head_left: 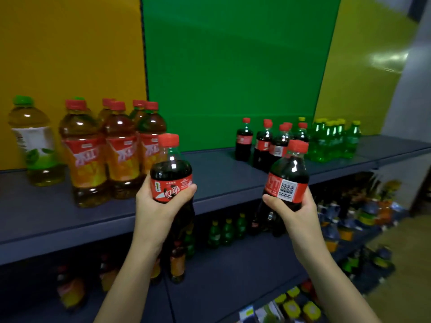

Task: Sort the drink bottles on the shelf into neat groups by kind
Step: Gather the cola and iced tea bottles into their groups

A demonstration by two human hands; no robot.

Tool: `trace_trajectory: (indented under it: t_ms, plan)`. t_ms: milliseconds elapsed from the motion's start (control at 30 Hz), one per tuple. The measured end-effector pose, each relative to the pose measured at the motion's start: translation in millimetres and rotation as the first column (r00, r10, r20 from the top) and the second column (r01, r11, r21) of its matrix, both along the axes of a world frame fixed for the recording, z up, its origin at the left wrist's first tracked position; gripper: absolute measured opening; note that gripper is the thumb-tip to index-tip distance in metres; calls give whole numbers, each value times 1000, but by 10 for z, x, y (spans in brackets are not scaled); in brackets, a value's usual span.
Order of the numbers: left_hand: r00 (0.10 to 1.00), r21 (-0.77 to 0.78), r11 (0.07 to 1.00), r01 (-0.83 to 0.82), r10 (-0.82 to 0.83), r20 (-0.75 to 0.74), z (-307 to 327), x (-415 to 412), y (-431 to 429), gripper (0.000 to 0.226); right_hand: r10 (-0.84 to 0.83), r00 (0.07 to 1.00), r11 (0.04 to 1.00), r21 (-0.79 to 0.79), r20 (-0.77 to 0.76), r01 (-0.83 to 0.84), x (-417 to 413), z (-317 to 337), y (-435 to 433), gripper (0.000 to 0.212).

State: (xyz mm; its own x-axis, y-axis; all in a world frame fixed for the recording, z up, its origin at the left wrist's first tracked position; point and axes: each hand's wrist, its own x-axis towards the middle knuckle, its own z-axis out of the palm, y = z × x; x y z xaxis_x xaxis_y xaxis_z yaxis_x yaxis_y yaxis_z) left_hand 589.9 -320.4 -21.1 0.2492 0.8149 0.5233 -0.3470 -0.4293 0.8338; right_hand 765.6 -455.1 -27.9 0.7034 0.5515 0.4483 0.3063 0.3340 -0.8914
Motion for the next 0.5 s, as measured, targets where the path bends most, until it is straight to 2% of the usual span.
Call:
trace_trajectory:
  t_ms: [67,267,500]
  plan:
    - [1000,-31,1000,3,-3,0,-39,298,-109,44,-27,1000,1000,-12,16,27,274,-25,-144,45]
    - [1000,-63,998,12,-13,-24,-63,1094,-213,41,-56,998,998,-41,32,58,949,-26,-282,49]
    - [999,-46,999,-19,17,-50,-67,1918,50,40,-73,994,996,-43,78,76,1743,-20,37,47]
